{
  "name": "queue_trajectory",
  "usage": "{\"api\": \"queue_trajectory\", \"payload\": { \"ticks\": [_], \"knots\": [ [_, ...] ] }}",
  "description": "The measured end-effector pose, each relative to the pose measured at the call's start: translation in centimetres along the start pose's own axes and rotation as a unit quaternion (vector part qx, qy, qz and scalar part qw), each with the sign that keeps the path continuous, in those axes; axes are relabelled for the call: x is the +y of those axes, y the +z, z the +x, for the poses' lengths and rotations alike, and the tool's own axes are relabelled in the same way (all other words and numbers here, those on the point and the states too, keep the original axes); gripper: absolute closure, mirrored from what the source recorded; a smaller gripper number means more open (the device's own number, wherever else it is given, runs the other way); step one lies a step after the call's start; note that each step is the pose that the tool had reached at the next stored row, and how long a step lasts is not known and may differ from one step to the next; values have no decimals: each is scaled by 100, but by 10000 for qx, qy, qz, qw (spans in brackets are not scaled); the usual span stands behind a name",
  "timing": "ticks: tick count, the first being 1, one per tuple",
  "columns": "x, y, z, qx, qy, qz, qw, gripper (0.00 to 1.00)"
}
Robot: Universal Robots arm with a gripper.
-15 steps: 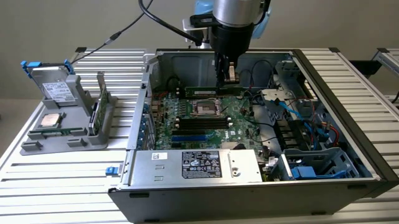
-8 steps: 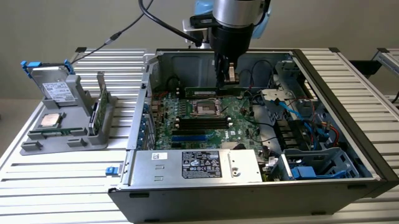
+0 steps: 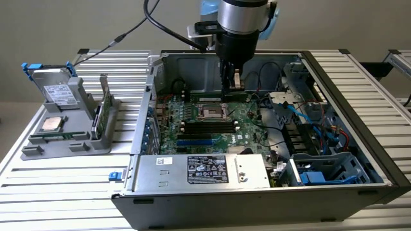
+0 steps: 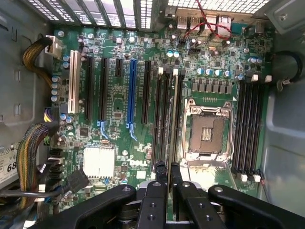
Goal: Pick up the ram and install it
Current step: 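Insert the ram into the slot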
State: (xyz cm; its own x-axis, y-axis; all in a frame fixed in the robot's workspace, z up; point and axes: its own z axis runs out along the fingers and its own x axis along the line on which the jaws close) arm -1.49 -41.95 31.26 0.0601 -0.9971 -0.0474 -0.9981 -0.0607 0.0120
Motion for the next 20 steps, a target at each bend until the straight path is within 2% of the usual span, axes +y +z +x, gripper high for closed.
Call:
{"api": "queue_trajectory", "payload": {
  "ticks": [2,11,20],
  "knots": [
    [11,31,-2,16,-2,-1,10000,86],
    [70,193,-24,25,-29,-3,10000,86],
    [141,316,-32,71,-78,-8,9999,86]
  ]
}}
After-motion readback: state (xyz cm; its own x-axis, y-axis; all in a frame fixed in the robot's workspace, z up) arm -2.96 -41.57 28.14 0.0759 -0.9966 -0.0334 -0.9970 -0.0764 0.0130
